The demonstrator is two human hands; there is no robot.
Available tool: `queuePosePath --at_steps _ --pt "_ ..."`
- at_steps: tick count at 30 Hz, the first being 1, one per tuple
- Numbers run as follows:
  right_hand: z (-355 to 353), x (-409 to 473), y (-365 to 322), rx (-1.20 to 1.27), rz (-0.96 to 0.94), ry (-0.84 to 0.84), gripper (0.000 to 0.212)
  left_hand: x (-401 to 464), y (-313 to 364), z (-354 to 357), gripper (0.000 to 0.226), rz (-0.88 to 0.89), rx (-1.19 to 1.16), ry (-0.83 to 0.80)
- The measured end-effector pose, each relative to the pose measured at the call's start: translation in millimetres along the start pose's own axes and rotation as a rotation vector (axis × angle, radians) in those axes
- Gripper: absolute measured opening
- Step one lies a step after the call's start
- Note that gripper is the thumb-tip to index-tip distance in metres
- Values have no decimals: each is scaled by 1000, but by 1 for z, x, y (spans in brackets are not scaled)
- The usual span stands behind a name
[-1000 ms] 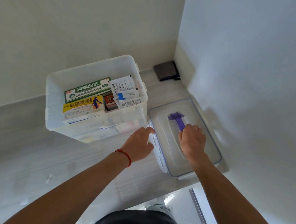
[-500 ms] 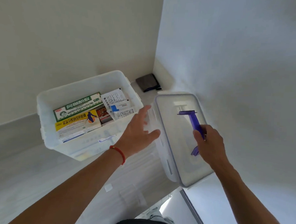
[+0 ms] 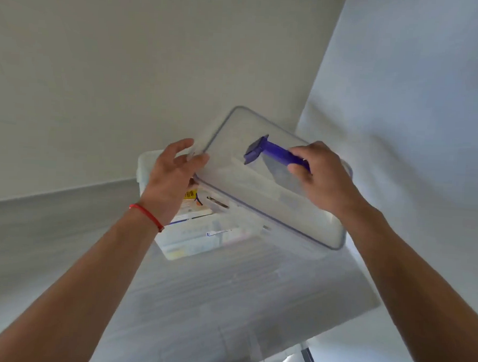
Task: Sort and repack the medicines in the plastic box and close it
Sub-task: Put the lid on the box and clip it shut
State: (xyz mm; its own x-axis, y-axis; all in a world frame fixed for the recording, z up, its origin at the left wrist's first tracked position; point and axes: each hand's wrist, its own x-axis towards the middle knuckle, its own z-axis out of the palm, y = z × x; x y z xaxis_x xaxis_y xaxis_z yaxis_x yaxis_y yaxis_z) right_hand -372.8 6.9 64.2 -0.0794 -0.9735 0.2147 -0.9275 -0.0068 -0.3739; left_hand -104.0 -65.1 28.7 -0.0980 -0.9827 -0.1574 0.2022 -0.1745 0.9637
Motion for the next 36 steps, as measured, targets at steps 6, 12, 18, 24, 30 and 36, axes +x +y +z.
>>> queuePosePath --at_steps 6,12,18,24,30,36 --pt "43 80 -54 -32 -288 -260 26 6 -17 -85 59 16 437 365" --pt "85 103 -79 -94 -379 -431 23 -6 -48 -120 68 -72 805 413" --pt "100 101 -70 -17 -374 -425 33 -1 -54 -116 57 -150 890 379" --pt "103 106 -36 189 -199 -128 31 18 -47 -107 69 -173 1019 329" --pt "122 91 20 430 399 -382 61 36 -57 -79 60 -95 944 355" --pt "142 97 31 549 520 -180 43 34 -66 -76 55 -19 1025 421"
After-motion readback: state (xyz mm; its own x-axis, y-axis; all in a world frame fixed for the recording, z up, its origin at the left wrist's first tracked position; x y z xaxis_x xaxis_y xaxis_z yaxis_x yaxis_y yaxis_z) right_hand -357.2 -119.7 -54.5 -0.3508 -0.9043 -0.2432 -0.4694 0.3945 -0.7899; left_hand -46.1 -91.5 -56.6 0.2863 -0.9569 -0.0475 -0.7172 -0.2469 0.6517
